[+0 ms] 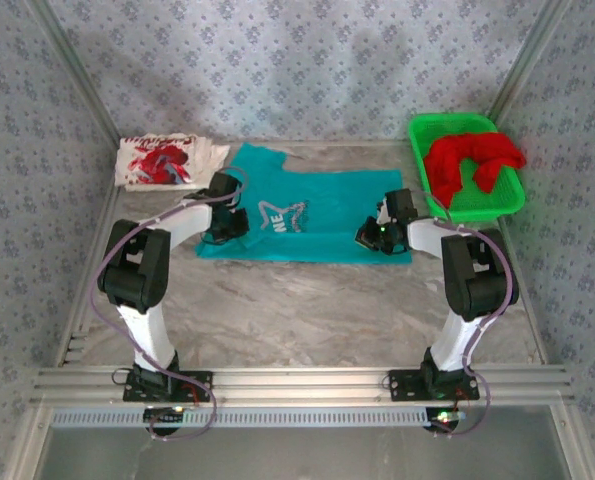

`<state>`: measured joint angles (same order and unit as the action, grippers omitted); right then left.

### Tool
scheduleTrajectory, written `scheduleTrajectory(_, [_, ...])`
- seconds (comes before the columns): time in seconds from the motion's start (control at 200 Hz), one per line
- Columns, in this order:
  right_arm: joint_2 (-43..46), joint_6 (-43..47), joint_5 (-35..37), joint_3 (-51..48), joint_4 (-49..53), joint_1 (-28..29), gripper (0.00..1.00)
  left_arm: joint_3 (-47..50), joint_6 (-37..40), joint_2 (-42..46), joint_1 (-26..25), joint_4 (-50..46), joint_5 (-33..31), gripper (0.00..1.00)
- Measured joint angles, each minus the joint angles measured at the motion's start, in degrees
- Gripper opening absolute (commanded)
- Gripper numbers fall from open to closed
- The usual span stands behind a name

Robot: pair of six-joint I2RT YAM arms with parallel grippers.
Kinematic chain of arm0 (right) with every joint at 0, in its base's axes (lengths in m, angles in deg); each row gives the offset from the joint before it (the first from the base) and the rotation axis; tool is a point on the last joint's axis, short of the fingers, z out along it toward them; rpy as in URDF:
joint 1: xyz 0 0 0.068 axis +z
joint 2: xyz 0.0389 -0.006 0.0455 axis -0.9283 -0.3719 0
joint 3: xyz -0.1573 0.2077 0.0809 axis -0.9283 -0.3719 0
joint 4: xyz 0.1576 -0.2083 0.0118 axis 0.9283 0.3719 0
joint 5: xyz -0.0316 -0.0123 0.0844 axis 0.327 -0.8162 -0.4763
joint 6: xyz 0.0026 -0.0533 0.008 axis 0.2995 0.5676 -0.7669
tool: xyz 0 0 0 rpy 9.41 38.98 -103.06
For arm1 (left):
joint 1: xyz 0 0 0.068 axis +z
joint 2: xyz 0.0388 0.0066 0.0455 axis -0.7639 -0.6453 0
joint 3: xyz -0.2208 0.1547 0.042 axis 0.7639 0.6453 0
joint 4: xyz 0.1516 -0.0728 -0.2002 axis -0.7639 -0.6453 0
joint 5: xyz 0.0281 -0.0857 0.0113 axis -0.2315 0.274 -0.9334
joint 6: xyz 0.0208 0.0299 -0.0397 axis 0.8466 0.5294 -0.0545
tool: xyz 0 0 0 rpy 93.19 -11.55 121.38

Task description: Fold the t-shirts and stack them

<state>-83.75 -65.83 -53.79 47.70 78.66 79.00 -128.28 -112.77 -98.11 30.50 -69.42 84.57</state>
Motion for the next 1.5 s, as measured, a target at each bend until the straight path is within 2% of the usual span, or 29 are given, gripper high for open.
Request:
scheduleTrajectory(0.285, [0.0, 0.0, 0.0, 0.0, -0.1, 0.0, 0.0, -4.4, 0.7, -0.2, -0.6, -1.6, -0.5, 0.0])
scheduleTrajectory(0.42, [0.0, 0.0, -0.3, -0.3, -0.3, 0.0, 0.0, -9.6, 1.4, -3.1, -0.7, -2.3, -1.1, 0.0])
scheduleTrajectory(0.475, [0.0, 0.0, -0.4, -0.3, -0.3, 0.0, 0.0, -12.0, 1.7, -5.0, -0.8, -2.5, -1.2, 0.07])
scheduleTrajectory(0.55, [0.0, 0.0, -0.4, -0.3, -0.3, -0.1, 0.0, -15.3, 2.2, -7.6, -1.0, -3.2, -1.3, 0.08])
scheduleTrajectory(0.605, [0.0, 0.0, -0.4, -0.3, -0.3, -0.1, 0.0, -18.2, 3.0, -9.6, -1.4, -4.0, -1.4, 0.17])
scheduleTrajectory(0.67, [0.0, 0.0, -0.4, -0.3, -0.3, -0.1, 0.0, -22.1, 3.6, -12.0, -1.9, -5.2, -1.5, 0.12])
scheduleTrajectory(0.725, [0.0, 0.0, -0.4, -0.4, -0.3, -0.1, 0.0, -25.8, 4.4, -14.0, -2.3, -6.0, -1.5, 0.12])
scheduleTrajectory(0.794, [0.0, 0.0, -0.4, -0.4, -0.3, -0.1, 0.0, -30.2, 5.0, -15.8, -2.7, -6.5, -1.8, 0.28])
scheduleTrajectory(0.884, [0.0, 0.0, -0.4, -0.4, -0.3, -0.1, 0.0, -35.3, 6.1, -17.0, -3.1, -7.5, -1.9, 0.25])
scheduleTrajectory(0.994, [0.0, 0.0, -0.4, -0.4, -0.2, -0.1, 0.0, -37.4, 7.0, -16.0, -3.6, -7.1, -2.2, 0.26])
scheduleTrajectory(1.074, [0.0, 0.1, -0.4, -0.4, 0.0, -0.1, 0.0, -33.2, 6.8, -12.0, -3.7, -4.8, -2.5, 0.26])
scheduleTrajectory(1.339, [3.4, 2.5, 0.7, 0.2, 5.2, 0.4, 0.0, 0.7, 2.3, 13.2, -3.5, 3.7, -5.6, 0.22])
scheduleTrajectory(1.504, [7.7, 3.3, 2.3, 0.3, 7.2, 1.0, 0.0, 13.1, 0.9, 17.2, 0.5, 6.8, -5.6, 0.2])
